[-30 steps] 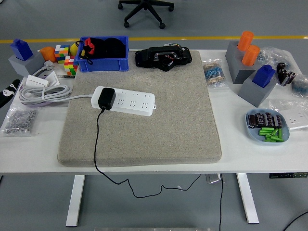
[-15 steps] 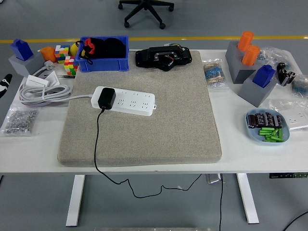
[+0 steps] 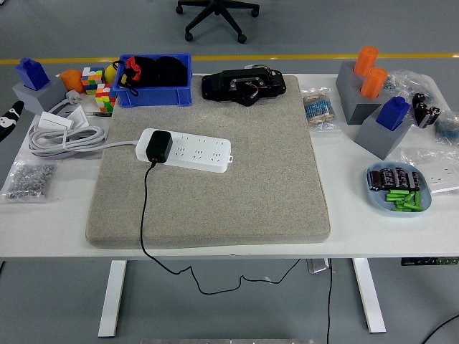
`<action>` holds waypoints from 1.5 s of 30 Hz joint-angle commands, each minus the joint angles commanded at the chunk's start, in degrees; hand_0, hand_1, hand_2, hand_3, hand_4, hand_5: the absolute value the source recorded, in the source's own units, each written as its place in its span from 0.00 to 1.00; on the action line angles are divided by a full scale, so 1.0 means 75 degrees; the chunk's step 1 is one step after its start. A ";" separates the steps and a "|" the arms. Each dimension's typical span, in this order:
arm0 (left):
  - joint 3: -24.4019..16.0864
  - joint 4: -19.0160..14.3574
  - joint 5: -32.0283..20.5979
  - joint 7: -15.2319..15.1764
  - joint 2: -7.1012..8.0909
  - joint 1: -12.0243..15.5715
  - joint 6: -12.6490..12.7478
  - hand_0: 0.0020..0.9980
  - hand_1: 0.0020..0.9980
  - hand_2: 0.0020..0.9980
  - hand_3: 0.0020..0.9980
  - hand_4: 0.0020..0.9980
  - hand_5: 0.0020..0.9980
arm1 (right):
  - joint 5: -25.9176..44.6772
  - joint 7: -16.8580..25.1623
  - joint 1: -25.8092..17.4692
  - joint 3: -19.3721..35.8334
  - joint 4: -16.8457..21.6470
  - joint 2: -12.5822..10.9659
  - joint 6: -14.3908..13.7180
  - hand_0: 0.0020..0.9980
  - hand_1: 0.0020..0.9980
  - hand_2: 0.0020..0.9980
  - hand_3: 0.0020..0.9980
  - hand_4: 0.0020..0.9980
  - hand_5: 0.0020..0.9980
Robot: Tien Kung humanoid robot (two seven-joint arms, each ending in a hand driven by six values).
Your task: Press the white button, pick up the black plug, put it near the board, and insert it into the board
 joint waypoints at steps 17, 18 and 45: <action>0.0116 -0.0024 -0.0026 -0.0006 0.0045 -0.0043 0.0009 0.97 0.95 0.92 0.87 0.88 0.72 | -0.0002 -0.0003 0.0007 0.0036 0.0008 -0.0012 -0.0004 0.74 0.69 0.68 0.62 0.67 0.39; 0.0123 -0.0024 -0.0023 -0.0004 0.0043 -0.0039 0.0009 0.97 0.95 0.92 0.87 0.88 0.72 | -0.0003 -0.0002 0.0003 0.0037 0.0009 -0.0010 -0.0004 0.74 0.69 0.68 0.62 0.67 0.39; 0.0267 0.0016 -0.0025 0.0012 0.0035 -0.0116 0.0003 0.97 0.95 0.91 0.87 0.87 0.72 | 0.0023 -0.0005 -0.0051 -0.0006 0.0014 -0.0006 0.0002 0.74 0.69 0.68 0.62 0.67 0.39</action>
